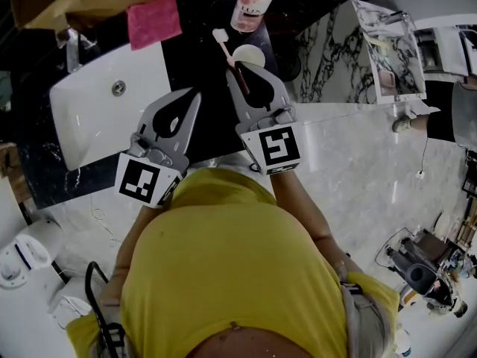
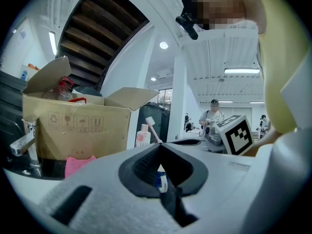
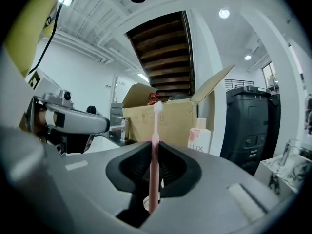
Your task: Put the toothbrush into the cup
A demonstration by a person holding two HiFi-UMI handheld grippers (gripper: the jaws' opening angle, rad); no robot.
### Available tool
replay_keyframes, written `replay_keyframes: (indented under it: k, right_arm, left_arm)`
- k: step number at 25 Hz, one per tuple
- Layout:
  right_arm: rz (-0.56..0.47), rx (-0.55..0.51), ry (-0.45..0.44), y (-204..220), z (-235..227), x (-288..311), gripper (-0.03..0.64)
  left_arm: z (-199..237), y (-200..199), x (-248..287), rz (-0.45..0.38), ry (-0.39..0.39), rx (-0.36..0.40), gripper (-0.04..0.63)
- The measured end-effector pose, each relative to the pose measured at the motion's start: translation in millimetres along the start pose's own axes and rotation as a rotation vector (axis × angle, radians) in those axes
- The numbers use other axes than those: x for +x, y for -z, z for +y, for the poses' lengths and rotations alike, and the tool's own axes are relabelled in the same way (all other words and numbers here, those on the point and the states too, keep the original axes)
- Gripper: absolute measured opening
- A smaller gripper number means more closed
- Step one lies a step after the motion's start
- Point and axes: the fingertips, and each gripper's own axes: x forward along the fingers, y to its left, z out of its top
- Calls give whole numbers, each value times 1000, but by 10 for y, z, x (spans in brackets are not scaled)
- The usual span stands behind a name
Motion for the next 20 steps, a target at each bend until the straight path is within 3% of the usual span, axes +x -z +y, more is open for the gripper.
replay_keyframes:
  k: [6,13,20]
  right_arm:
    - [-116,21,28,-116,-204,2,60]
    - [-160,53,49,-123,-405,101,60]
    - [-102,96,83,113,-569,245,60]
  left_arm:
    - [-38,-2,165,6,22,0,2]
    - [1,20,319,26,27,-4,2]
    - [83,76,427,47,21,-19,2]
